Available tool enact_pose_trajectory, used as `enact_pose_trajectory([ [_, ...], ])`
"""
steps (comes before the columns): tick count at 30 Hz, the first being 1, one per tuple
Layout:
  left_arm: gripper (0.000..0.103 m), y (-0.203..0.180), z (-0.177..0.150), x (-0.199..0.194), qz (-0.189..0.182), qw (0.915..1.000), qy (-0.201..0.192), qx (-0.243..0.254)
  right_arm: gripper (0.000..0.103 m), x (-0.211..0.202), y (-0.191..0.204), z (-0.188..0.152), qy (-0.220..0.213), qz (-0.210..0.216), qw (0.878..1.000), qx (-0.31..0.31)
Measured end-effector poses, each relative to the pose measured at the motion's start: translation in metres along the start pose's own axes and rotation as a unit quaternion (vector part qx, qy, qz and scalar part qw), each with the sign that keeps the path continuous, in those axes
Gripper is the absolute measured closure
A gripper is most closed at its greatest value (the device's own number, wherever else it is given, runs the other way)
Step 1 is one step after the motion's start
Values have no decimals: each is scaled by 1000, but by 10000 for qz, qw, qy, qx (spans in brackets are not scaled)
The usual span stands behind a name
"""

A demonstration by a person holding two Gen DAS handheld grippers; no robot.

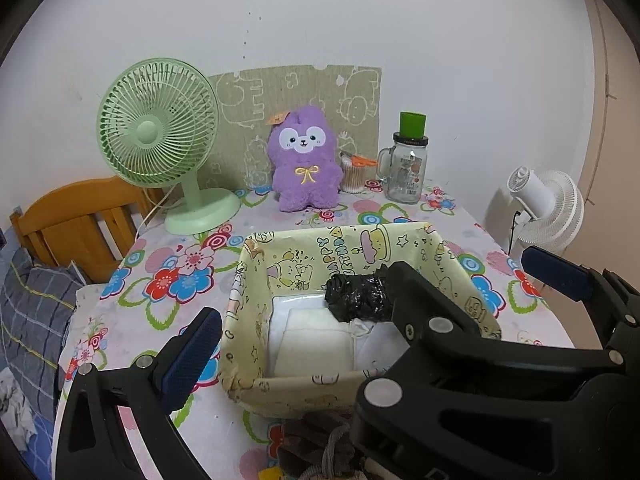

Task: Organize soft objects
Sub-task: 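Open the left tool dropping the white pad while the right tool releases the black bag into the box, then withdraw both tools from the box back toward the remaining items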

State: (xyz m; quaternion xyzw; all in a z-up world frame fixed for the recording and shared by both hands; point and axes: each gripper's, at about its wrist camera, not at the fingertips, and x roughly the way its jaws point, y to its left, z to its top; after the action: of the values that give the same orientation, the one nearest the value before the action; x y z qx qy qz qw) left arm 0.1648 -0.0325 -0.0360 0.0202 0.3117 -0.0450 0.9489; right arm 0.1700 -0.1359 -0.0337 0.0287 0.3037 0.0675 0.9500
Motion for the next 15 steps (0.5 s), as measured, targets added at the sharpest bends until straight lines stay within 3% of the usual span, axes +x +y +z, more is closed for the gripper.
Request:
enact_pose_trajectory([
  [15,0,-4,-13,-36,-60,9996,-259,2,0,-40,6,-11,-216,-86,9997,-92],
])
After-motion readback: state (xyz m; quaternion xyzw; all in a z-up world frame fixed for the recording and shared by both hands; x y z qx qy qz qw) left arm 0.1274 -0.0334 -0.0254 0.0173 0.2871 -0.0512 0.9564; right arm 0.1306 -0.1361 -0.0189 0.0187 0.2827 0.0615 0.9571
